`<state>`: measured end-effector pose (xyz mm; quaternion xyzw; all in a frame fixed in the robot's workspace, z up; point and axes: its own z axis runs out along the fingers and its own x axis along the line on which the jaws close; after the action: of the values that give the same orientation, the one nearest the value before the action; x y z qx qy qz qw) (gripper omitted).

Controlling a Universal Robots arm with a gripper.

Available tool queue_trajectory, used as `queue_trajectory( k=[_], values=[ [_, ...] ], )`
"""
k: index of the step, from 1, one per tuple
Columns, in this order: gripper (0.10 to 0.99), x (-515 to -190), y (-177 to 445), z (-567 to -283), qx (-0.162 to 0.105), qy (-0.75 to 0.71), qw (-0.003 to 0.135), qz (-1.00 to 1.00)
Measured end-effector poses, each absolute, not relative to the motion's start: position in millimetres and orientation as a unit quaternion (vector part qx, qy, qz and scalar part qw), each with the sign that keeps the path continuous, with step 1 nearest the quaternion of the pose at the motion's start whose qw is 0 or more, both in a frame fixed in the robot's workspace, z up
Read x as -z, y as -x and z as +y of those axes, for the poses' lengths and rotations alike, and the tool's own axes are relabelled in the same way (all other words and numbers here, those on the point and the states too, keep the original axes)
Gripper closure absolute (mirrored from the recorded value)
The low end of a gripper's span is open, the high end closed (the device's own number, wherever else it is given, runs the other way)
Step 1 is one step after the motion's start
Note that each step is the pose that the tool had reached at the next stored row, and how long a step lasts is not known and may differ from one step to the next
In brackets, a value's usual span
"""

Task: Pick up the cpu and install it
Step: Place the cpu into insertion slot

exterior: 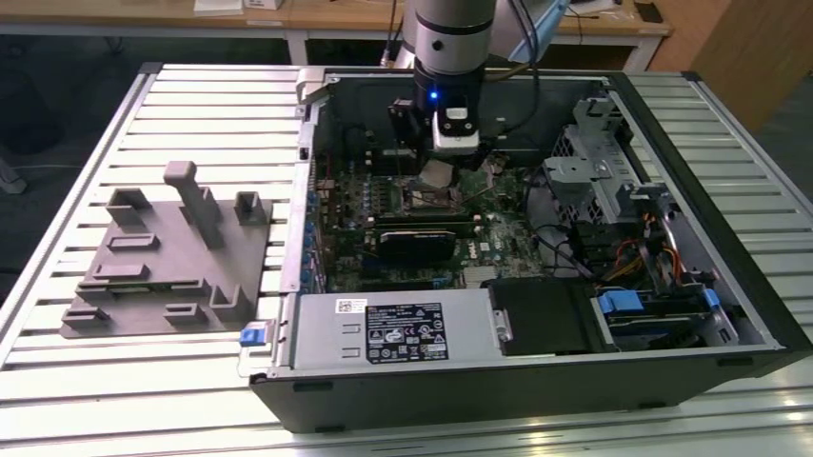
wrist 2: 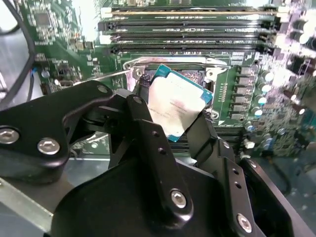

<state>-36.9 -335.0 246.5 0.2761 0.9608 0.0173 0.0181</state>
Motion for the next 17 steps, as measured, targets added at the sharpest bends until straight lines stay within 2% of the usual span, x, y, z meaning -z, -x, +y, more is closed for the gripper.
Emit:
queue_trajectory(
  k=[17],
  values=[
    [0.545,-245.9,36.9,-335.0,-0.014,-0.421,0.021,0.907]
  ],
)
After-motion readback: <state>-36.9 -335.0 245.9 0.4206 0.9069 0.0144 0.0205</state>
